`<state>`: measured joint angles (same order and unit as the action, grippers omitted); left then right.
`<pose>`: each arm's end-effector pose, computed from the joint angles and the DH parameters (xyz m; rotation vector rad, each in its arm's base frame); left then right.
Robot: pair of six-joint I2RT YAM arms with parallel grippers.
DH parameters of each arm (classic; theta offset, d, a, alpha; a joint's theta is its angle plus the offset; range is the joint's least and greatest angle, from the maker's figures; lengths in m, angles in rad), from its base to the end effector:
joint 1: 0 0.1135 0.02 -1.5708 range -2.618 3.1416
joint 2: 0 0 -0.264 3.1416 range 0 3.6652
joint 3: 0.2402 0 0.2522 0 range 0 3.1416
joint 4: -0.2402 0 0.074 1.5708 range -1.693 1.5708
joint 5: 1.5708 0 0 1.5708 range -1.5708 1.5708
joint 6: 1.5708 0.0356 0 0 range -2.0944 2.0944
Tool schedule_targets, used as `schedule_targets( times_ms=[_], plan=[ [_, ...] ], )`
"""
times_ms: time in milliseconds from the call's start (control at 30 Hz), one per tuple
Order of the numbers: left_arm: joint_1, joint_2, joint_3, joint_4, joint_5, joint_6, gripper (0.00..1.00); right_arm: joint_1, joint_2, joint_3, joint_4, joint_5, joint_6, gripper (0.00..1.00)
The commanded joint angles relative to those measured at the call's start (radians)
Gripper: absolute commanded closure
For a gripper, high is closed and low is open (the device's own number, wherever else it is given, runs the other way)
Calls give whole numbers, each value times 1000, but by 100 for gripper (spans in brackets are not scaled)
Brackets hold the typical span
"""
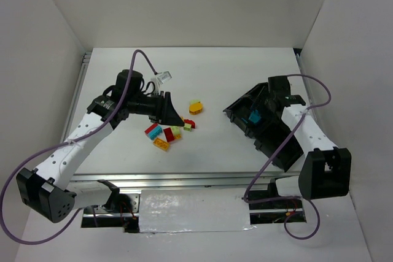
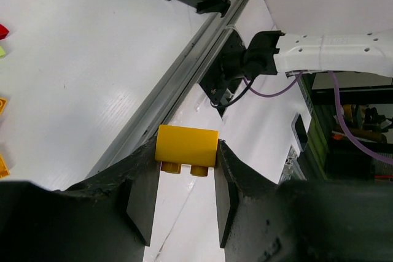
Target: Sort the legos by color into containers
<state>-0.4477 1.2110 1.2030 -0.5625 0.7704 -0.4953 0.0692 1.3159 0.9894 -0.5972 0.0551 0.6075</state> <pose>0.2203 -0.1333 0.3649 0.4387 2.2296 -1.3521 0.2702 0.0168 0.2598 0.6885 2.4089 0.2137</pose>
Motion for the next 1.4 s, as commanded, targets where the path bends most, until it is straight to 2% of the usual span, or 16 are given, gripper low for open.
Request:
schedule_targets(
  times_ms=[0,33,100,133,233,300,400,500,600,633,667,833,967,1033,1133,1367],
  plan=[
    [1,4,46,-2,-11,27,100,-2,12,57,-26,34,-15,35],
    [1,2,47,-5,-14,29,100,0,11,64,-27,26,-15,29],
    [0,2,47,-4,-5,32,100,0,-13,68,-23,-10,-22,1],
    [0,1,46,-4,-2,32,100,3,-23,80,-24,-24,-22,0],
    [1,-10,37,18,17,27,100,7,-67,109,-29,-147,-32,0],
    [1,-13,26,48,42,23,100,24,-87,135,-38,-312,-26,1],
    [0,-28,4,116,90,12,100,119,-110,143,-26,-512,64,0],
    [-2,-47,-28,185,130,-9,100,229,-168,95,97,-616,262,0],
    [-6,-65,-78,350,199,-43,100,392,-222,-20,362,-693,620,0],
    [-8,-70,-101,381,213,-52,100,420,-227,-47,511,-711,690,0],
    [-14,-73,-111,404,225,-52,100,444,-225,-69,560,-727,740,1],
    [-36,-110,-125,394,187,64,100,563,-210,0,568,-670,859,1],
    [-59,-151,-145,405,133,110,100,578,-190,-29,671,-702,954,3],
    [-68,-165,-146,394,100,130,100,592,-179,-12,668,-701,959,6],
    [-72,-180,-149,369,43,156,100,610,-170,-6,697,-704,974,19],
    [-74,-189,-143,317,-2,219,100,642,-138,3,746,-730,995,31]
  ],
)
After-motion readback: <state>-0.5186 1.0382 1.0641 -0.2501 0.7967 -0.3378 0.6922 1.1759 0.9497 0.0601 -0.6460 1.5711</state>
